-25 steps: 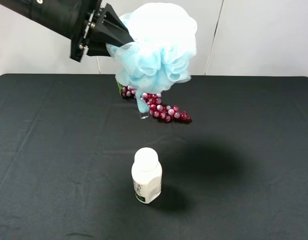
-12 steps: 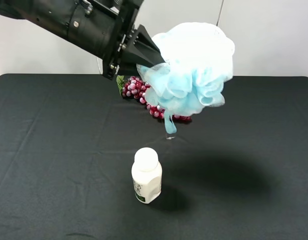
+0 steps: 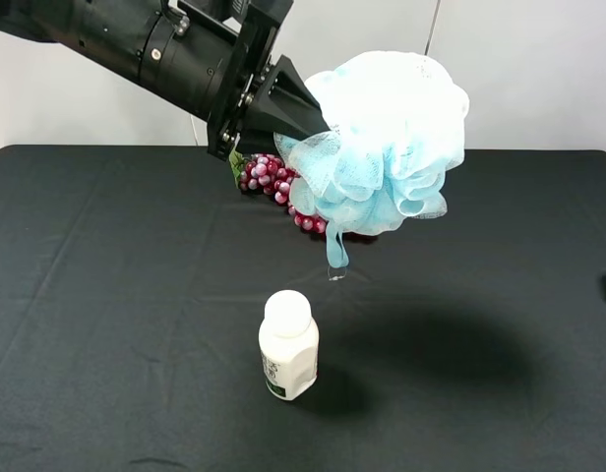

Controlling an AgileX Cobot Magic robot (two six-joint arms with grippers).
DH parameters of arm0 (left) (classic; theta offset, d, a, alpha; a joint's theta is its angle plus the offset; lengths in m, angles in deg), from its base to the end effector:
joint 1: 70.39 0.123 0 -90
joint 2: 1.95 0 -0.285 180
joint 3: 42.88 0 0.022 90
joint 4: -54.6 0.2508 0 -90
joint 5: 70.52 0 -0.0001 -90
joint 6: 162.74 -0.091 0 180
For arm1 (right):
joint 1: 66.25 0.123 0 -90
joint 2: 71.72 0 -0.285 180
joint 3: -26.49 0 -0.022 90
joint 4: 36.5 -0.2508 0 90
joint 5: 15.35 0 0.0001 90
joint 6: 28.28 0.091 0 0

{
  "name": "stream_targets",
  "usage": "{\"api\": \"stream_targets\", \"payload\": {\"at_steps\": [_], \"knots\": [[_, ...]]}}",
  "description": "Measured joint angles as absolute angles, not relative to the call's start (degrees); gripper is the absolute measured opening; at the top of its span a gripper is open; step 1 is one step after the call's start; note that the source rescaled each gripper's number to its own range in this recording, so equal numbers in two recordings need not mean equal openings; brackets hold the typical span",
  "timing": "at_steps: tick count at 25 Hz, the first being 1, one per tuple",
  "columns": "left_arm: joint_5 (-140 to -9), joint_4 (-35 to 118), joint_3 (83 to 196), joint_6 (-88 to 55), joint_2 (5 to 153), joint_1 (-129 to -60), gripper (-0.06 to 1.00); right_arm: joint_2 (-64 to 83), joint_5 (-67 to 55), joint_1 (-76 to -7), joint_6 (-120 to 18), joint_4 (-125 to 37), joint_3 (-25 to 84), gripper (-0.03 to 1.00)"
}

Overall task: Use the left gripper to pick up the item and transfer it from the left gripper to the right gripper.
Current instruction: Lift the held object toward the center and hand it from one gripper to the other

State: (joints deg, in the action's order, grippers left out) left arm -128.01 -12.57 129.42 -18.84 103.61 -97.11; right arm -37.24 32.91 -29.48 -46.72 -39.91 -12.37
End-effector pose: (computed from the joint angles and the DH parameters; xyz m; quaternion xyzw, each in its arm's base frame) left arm 0.2796 -0.2200 0.2721 0.2119 0.8435 -0.4818 0.1069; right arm 0.0588 0.0490 0.3297 -0.3986 0.7762 0.1063 0.4768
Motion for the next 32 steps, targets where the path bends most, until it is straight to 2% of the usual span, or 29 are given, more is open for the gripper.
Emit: {"api": "stream_targets", "payload": {"at_steps": [8, 18, 32], "knots": [[-128.01, -12.57, 129.42, -18.84, 103.61, -97.11, 0.02, -23.71, 20.91, -24.12, -46.86, -37.95, -11.35, 1.00], [-127.66, -12.57, 129.42, -18.90, 103.61, -97.11, 0.02, -10.75, 16.45, -23.95, -49.19, -40.52, -2.94, 1.00], [-127.05, -13.86, 129.42, -19.65, 103.61, -97.11, 0.02, -0.21, 7.61, -23.95, -55.86, -45.70, -2.57, 1.00]]}}
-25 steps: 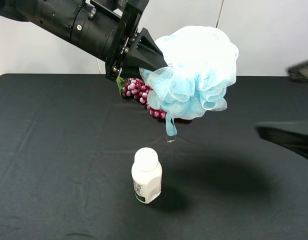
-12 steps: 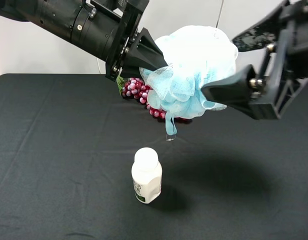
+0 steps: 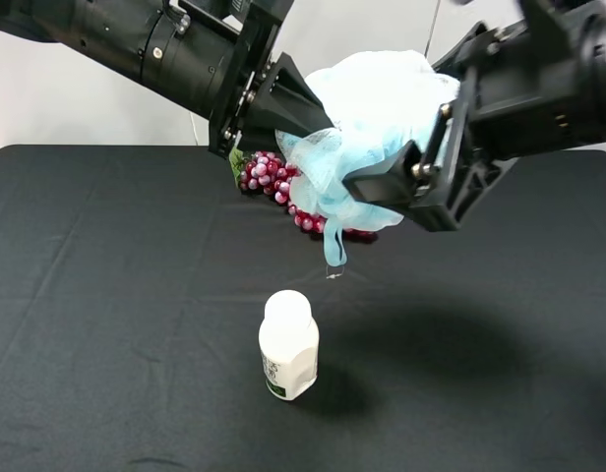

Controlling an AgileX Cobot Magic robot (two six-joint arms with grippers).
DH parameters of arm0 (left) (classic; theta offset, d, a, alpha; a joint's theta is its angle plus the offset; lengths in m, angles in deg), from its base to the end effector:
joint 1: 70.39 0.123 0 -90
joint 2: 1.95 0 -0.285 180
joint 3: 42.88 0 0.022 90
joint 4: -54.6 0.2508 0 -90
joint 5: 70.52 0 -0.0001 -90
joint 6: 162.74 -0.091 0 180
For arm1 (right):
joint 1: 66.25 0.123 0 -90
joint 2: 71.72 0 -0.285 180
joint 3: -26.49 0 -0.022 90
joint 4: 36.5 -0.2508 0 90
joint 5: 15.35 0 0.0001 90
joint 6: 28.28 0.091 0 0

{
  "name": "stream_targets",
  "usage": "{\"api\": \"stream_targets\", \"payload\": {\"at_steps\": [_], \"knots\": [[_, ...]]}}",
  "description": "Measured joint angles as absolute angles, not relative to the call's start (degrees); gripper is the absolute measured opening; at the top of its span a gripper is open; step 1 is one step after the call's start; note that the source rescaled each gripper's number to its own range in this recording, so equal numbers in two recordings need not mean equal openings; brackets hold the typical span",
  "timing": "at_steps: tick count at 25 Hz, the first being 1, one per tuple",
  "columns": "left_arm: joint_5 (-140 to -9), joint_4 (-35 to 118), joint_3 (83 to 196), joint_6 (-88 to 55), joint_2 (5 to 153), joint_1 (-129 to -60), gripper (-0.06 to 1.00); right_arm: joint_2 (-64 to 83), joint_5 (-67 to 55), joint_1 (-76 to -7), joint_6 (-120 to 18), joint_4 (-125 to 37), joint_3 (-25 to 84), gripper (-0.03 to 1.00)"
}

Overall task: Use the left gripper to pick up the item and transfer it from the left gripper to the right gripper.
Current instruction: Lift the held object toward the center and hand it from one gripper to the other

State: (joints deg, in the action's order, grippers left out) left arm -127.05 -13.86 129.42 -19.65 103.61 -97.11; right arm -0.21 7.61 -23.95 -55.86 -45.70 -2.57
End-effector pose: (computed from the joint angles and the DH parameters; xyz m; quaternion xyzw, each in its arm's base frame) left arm 0.2814 -0.2207 0.2733 0.2070 0.8407 -0.4865 0.1172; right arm 0.1708 0.1631 0.3190 -0.4617 0.7487 0.1224 0.4597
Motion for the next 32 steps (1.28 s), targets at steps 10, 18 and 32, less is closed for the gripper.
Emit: {"api": "stream_targets", "payload": {"at_steps": [10, 18, 32], "knots": [[-127.77, -16.38, 129.42, -21.69, 103.66, -97.11, 0.01, 4.76, 5.12, -23.95, -55.92, -45.70, -2.31, 1.00], [-128.11, -16.71, 129.42, -21.81, 103.66, -97.11, 0.01, 4.94, 5.55, -24.06, -56.25, -45.08, -2.31, 0.46], [-124.95, -17.27, 129.42, -22.42, 103.66, -97.11, 0.64, 5.13, 6.46, -24.12, -56.31, -44.31, -2.31, 0.46]]}}
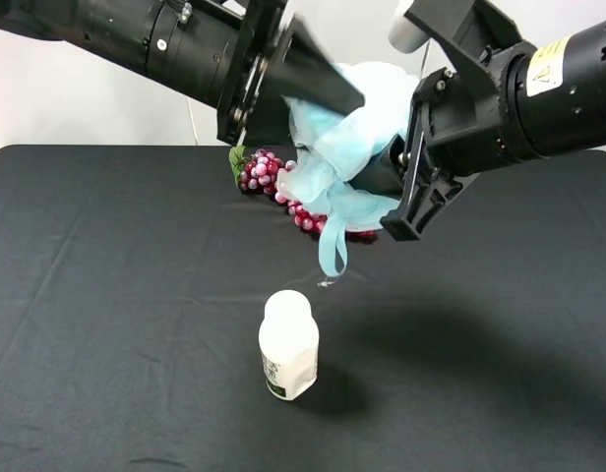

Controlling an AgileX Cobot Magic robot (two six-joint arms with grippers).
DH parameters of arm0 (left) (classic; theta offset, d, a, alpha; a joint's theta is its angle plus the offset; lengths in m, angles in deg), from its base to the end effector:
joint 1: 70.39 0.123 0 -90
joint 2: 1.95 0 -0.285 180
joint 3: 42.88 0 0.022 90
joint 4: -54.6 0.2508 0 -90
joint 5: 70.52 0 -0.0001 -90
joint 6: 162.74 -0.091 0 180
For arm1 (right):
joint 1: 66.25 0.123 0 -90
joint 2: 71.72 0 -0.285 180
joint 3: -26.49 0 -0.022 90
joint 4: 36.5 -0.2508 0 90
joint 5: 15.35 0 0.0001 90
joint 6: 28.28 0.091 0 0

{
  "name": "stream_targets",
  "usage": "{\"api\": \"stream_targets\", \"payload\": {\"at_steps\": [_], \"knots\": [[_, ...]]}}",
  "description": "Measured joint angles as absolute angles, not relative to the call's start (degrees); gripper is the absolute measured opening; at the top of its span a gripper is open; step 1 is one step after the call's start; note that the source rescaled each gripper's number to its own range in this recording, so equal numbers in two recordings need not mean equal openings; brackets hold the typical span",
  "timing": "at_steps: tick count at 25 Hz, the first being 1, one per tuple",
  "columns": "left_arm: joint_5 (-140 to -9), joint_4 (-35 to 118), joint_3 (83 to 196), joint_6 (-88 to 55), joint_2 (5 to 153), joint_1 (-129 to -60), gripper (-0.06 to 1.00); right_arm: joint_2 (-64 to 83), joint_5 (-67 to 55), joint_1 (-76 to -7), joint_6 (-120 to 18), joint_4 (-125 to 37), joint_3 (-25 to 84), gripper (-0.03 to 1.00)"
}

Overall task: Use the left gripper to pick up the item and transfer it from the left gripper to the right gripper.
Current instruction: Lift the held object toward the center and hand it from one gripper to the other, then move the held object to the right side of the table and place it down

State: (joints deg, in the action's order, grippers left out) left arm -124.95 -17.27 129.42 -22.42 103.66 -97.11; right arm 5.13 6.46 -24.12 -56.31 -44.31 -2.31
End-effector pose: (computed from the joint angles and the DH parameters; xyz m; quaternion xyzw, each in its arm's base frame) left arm 0.2856 -0.2226 0.2764 0.1995 0.8316 -0.4981 0.1436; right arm 0.1859 0.1744 0.2989 -0.4769 0.7583 0.1045 0.4320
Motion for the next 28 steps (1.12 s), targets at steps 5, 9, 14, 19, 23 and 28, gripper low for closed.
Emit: {"api": "stream_targets", "payload": {"at_steps": [5, 9, 14, 19, 23, 28], "knots": [[-124.62, -17.61, 129.42, -20.97, 103.66, -97.11, 0.96, 5.13, 6.60, -24.12, -56.58, -44.67, -2.31, 0.46], [-124.64, -17.61, 129.42, -20.91, 103.66, -97.11, 0.99, 5.13, 6.60, -24.12, -56.76, -44.84, -2.31, 0.44], [-125.38, -17.61, 129.42, -20.90, 103.66, -96.91, 1.00, 5.13, 6.60, -24.12, -56.76, -44.84, -2.31, 0.44], [-130.06, -17.73, 129.42, -20.72, 103.66, -94.39, 1.00, 5.13, 6.51, -24.12, -56.76, -45.29, -2.31, 0.43], [-136.12, -17.74, 129.42, -18.87, 103.51, -90.51, 1.00, 5.13, 6.48, -24.12, -56.80, -45.45, -2.31, 0.42], [-136.99, -11.47, 129.42, -16.64, 99.45, -85.68, 0.99, 5.13, 6.48, -24.12, -56.80, -45.45, -2.31, 0.41]]}}
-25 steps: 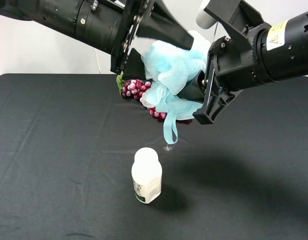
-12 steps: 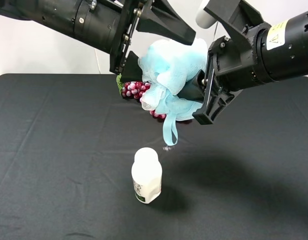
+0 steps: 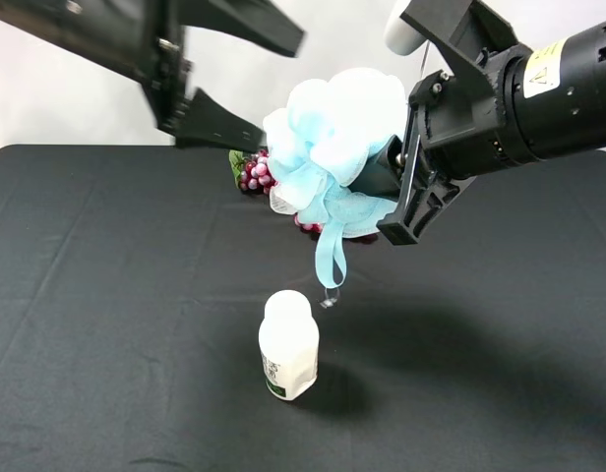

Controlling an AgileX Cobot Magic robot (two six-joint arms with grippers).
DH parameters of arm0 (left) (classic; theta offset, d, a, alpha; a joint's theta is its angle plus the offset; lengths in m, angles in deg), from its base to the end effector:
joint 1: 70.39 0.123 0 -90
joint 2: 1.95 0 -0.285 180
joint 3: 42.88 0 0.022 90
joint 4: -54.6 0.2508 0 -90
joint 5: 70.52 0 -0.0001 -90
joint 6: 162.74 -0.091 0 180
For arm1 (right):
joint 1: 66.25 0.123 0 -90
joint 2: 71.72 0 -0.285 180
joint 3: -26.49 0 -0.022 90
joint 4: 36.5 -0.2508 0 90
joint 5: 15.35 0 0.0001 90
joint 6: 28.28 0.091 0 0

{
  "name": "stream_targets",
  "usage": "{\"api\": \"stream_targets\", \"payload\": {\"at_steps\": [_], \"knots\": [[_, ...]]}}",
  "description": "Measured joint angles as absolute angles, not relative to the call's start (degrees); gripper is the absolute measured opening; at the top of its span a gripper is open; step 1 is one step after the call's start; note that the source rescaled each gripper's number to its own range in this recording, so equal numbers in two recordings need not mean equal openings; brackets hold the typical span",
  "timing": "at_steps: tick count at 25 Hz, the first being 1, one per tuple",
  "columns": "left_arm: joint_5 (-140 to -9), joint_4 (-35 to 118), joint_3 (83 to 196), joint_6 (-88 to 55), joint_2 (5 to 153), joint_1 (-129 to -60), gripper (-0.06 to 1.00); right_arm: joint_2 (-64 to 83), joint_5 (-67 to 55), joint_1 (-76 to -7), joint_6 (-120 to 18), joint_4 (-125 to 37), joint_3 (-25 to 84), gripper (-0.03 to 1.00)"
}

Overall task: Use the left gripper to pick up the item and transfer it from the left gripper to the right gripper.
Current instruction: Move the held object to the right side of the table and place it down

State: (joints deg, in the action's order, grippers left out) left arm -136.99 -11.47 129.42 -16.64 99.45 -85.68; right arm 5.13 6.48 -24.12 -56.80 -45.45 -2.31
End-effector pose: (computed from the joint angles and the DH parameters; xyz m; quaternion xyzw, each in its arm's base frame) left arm 0.2921 -0.1590 0.2972 0.1685 0.8442 -0.4959 0.1141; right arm 0.1855 0.1749 0.2990 -0.4744 0.7596 0.1099 0.4311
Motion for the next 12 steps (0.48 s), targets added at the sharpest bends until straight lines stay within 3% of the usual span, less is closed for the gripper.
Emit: {"api": "stream_targets", "payload": {"at_steps": [12], "knots": [[-137.13, 11.95, 129.42, -8.89, 78.12, -76.86, 0.99, 5.13, 6.48, -24.12, -56.80, -45.45, -2.31, 0.39]]}}
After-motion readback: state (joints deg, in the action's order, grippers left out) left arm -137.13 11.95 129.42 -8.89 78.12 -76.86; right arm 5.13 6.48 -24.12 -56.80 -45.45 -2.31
